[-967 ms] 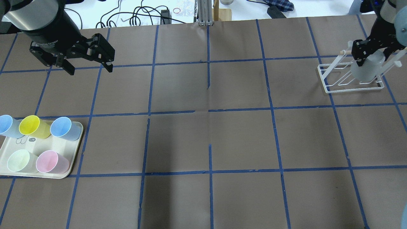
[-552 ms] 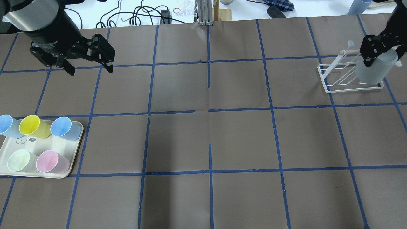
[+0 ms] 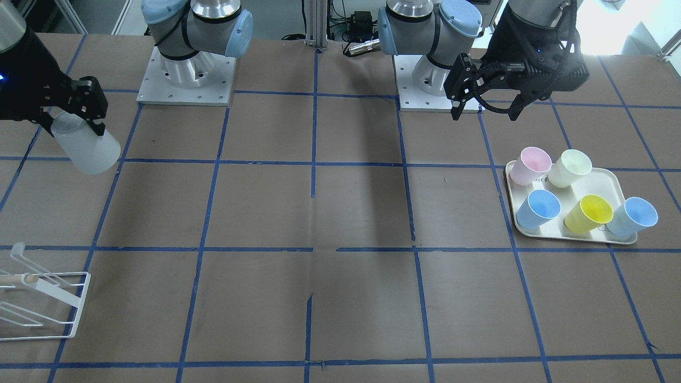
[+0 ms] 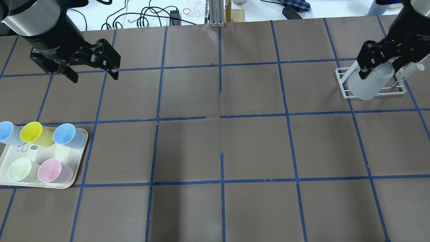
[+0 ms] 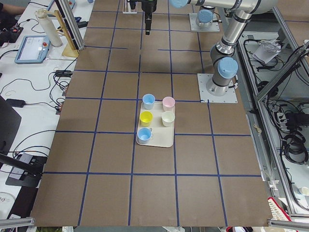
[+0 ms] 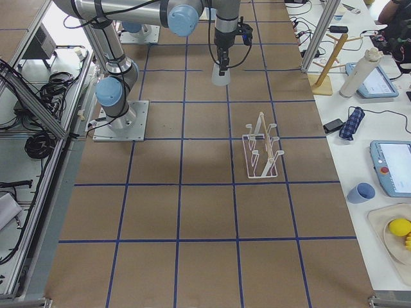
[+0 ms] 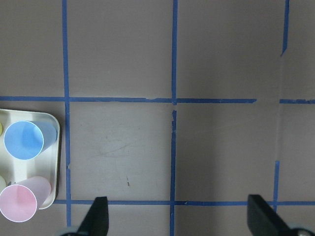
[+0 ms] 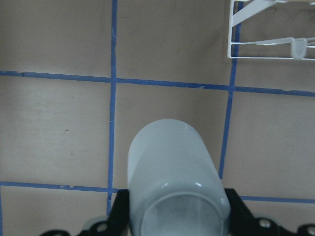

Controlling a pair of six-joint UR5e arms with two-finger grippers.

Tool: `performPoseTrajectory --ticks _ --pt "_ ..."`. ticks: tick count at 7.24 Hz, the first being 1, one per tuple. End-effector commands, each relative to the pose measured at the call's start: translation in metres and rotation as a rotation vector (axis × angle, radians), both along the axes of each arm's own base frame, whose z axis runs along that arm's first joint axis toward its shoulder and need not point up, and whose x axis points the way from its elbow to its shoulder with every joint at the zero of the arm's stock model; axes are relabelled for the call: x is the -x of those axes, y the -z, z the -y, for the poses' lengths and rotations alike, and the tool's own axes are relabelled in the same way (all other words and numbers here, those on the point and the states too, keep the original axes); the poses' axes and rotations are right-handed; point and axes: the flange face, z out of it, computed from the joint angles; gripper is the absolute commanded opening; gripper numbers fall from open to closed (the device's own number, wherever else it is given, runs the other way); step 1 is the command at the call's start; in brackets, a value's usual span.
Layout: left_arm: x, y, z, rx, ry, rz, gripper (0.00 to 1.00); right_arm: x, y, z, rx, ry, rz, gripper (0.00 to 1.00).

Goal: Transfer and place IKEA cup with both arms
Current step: 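Lift the white cup off the rack with the right gripper while the left arm reaches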

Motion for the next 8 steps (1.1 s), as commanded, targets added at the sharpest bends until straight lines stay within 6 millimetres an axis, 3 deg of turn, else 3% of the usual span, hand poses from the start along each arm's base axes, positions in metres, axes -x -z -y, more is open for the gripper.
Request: performPoseTrajectory --ticks 1,3,5,6,8 --pt "-0.025 0.000 -0.010 -0.061 -0.064 -0.101 1.00 -0.062 0.001 -0.008 -0.001 0.002 0.013 0.34" --pt "-0.079 0.006 -0.022 -0.128 -0.017 -0.223 1.00 -0.080 0.004 -0.012 -0.004 -0.019 0.019 0.34" --pt "-0.124 0.042 -0.023 -0.130 -0.053 -0.369 1.00 -0.086 0.006 -0.007 -0.009 -0.011 0.171 0.34" --pt "-0.123 0.064 -0.023 -0.123 -0.071 -0.478 1.00 -0.088 0.006 -0.004 -0.005 0.009 0.269 0.34" --pt "-0.102 0.108 -0.017 -0.130 -0.135 -0.738 1.00 -0.068 0.006 0.000 -0.064 0.131 0.558 0.34"
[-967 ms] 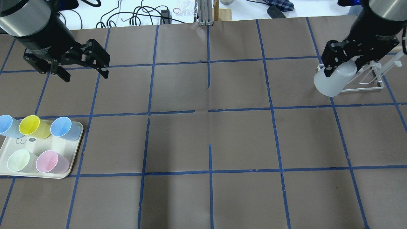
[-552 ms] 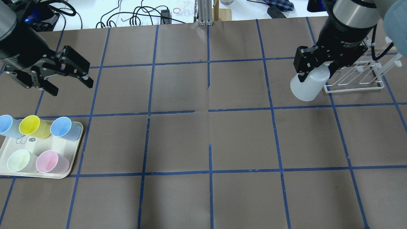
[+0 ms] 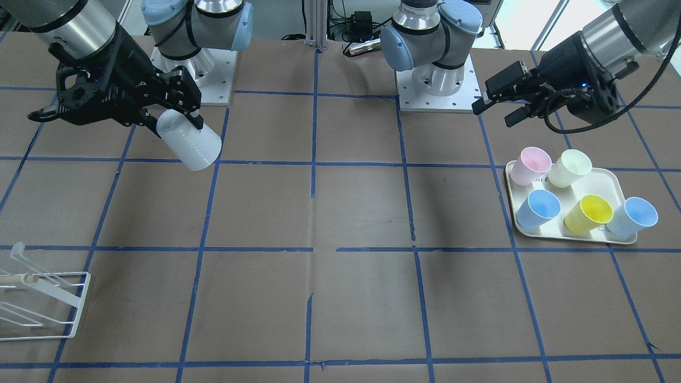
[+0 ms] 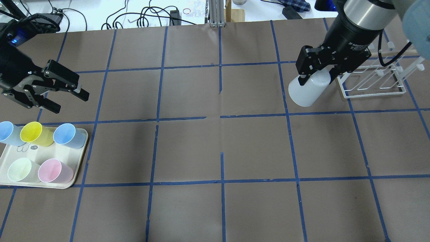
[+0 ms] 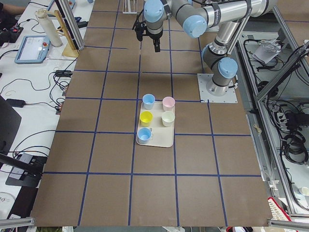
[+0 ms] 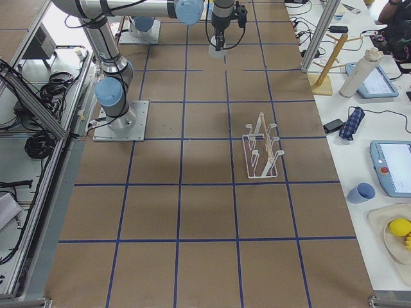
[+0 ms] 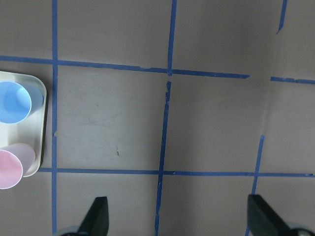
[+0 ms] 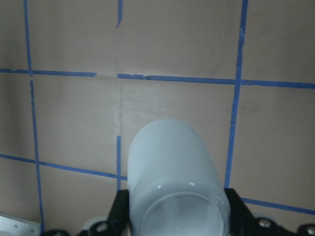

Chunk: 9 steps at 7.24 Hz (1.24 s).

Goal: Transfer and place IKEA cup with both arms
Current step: 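Lift the white cup off the rack with the right gripper while the left arm reaches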

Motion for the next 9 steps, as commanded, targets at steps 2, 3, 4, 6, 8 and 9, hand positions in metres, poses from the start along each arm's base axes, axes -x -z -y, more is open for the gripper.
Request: performPoseTrajectory --ticks 2,3,4,6,8,9 --pt "0.044 0.048 0.003 0.024 -0.174 -0.457 1.00 -0.002 -0.001 -0.003 -0.171 0.178 0.536 0.34" --pt "0.065 0.057 0.001 0.006 -0.173 -0.518 1.00 -0.010 -0.007 -0.004 -0.198 0.215 0.644 0.34" --pt "0.099 0.063 0.002 -0.002 -0.171 -0.627 1.00 -0.019 -0.011 -0.004 -0.194 0.226 0.711 0.34" --pt "0.142 0.076 0.002 -0.008 -0.189 -0.791 1.00 -0.034 -0.004 -0.009 -0.247 0.301 0.897 0.34" --pt "0.163 0.085 -0.003 -0.020 -0.244 -0.921 1.00 -0.040 -0.008 -0.010 -0.255 0.332 0.971 0.34" --pt "0.170 0.086 -0.004 -0.024 -0.253 -0.952 1.00 -0.042 -0.004 -0.013 -0.285 0.344 0.971 0.33"
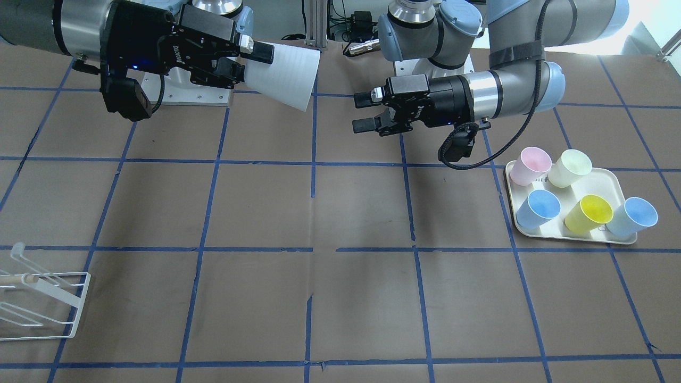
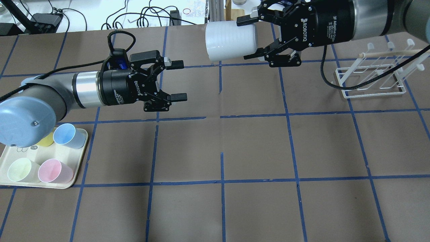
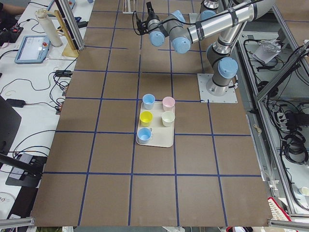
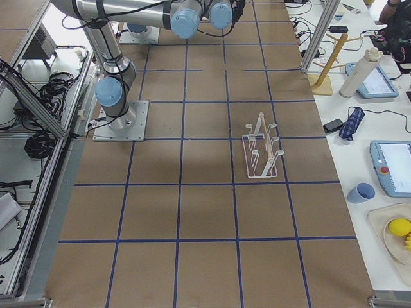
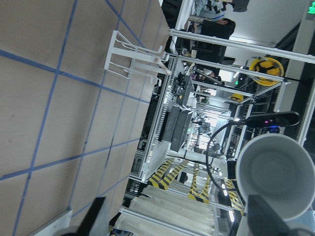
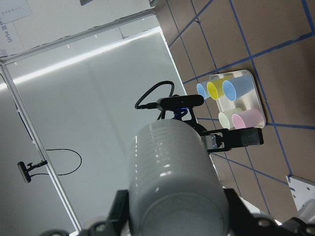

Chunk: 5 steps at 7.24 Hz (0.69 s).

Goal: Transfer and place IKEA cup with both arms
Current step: 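Close the left gripper on the white cup held by the right gripper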

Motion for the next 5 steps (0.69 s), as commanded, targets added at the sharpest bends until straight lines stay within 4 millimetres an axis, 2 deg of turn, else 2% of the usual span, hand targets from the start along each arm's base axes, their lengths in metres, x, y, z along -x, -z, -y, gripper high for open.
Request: performPoseTrajectory --ticks 1,3,4,5 --pt "0.017 -0.001 -0.001 -0.010 -0.061 -0.133 1.00 -0.006 0.002 -0.005 -0.034 -0.002 0.018 0.33" --pt "0.019 -0.003 0.004 -0.028 -0.094 -0.191 1.00 -0.013 0.003 -0.008 -0.044 -0.018 0.016 0.33" --pt "0.024 -0.002 0.005 -0.025 -0.087 -0.200 1.00 -0.023 0.004 -0.011 -0.042 -0.037 0.021 0.33" --pt "0.040 -0.005 -0.001 -0.037 -0.052 -0.203 1.00 -0.032 0.007 -0.011 -0.042 -0.056 0.025 0.33"
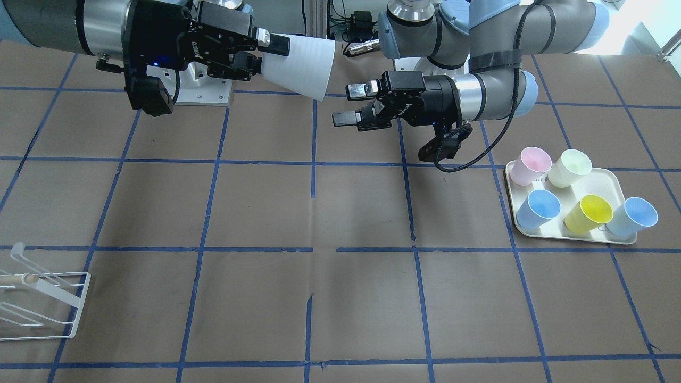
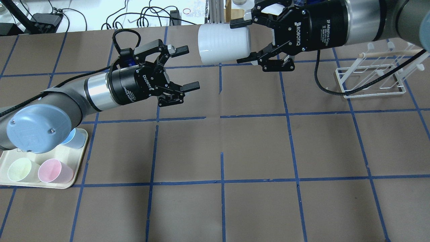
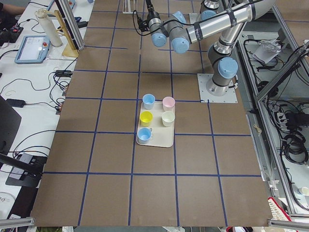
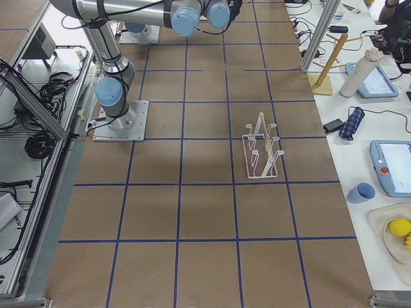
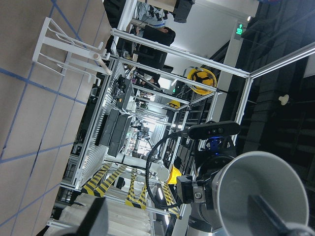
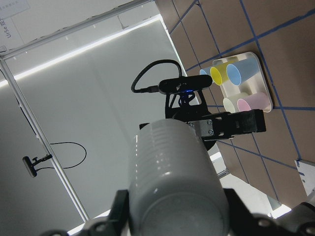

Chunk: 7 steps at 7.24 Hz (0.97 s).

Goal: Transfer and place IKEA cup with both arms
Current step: 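Close the left gripper on the white cup held by the right gripper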

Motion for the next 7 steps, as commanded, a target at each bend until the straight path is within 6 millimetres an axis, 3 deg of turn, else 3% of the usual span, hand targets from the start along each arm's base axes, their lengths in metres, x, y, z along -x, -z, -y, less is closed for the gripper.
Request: performPoseTrajectory --ticks 1,7 --pt "0.0267 -0.0048 -0.0085 -0.008 0.055 -0.016 1.00 -0.0160 0.0015 -0.0061 0.004 -0.039 -0.004 0.33" --pt "0.0253 -0.0113 -0.0147 -0.008 0.055 -0.019 1.00 -0.0147 0.0046 -0.0013 0.008 -0.042 -0.014 0.34"
